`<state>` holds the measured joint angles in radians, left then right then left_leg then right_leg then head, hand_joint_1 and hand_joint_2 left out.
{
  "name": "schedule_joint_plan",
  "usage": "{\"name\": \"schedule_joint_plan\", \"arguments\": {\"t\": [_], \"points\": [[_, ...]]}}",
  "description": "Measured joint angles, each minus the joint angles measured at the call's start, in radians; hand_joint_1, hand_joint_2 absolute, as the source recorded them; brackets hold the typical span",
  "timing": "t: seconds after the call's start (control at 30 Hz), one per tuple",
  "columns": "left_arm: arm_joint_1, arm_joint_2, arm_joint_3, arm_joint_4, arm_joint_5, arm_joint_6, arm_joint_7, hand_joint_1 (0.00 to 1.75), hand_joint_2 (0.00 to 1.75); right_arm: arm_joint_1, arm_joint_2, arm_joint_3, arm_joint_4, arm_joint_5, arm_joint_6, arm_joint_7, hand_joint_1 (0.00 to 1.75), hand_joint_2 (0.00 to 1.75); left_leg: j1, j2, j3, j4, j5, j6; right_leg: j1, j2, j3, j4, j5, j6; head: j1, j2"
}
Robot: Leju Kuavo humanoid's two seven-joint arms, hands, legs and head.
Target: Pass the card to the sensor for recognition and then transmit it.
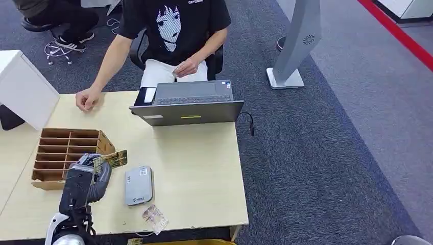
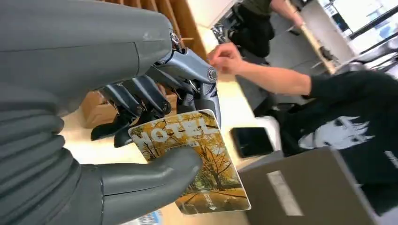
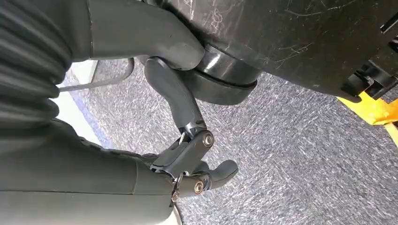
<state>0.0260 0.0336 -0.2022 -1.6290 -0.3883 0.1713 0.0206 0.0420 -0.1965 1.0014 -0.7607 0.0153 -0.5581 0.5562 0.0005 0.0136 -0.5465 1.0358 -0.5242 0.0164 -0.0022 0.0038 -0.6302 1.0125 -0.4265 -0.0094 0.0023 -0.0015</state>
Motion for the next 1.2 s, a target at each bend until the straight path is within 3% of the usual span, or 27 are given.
{"name": "schedule_joint_plan", "arguments": {"t": [0.37, 0.53, 0.7, 0.9, 1.2], "points": [[0.018, 0.007, 0.0, 0.096, -0.007, -0.018, 0.006, 1.75, 1.75, 0.002, 0.0, -0.005, -0.001, -0.011, -0.003, -0.01, 0.0, 1.75, 0.0, 0.0, -0.001, 0.0, 0.0, 0.0, 0.0, 0.0, 0.0, 0.0, 0.0, 0.0, 0.0, 0.0], [0.02, 0.009, 0.0, 0.154, 0.012, -0.043, -0.063, 1.75, 1.75, 0.002, 0.0, -0.005, 0.001, -0.01, -0.002, -0.032, 0.0, 1.75, 0.0, 0.0, -0.001, 0.0, 0.0, 0.0, 0.0, 0.0, 0.0, 0.0, 0.0, 0.0, 0.0, 0.0], [0.02, 0.008, 0.0, 0.208, 0.012, -0.06, -0.085, 1.75, 1.75, 0.001, 0.0, -0.005, 0.007, -0.01, -0.001, -0.054, 0.0, 1.75, 0.0, 0.0, -0.001, 0.0, 0.0, 0.0, 0.0, 0.0, 0.0, 0.0, 0.0, 0.0, 0.0, 0.0], [0.011, 0.005, 0.0, 0.302, -0.024, -0.066, -0.06, 1.75, 1.75, -0.002, 0.002, -0.009, 0.02, -0.014, -0.003, -0.079, 0.0, 1.75, 0.0, 0.0, -0.001, 0.0, 0.0, 0.0, 0.0, 0.0, 0.0, 0.0, 0.0, 0.0, 0.0, 0.0], [-0.006, 0.004, -0.003, 0.382, -0.114, -0.024, 0.0, 1.75, 1.75, -0.005, 0.012, -0.022, 0.034, -0.011, -0.004, -0.082, 0.0, 1.75, 0.0, 0.0, -0.001, 0.0, 0.0, 0.0, 0.0, -0.001, 0.0, 0.0, 0.0, 0.0, 0.0, 0.0]]}}
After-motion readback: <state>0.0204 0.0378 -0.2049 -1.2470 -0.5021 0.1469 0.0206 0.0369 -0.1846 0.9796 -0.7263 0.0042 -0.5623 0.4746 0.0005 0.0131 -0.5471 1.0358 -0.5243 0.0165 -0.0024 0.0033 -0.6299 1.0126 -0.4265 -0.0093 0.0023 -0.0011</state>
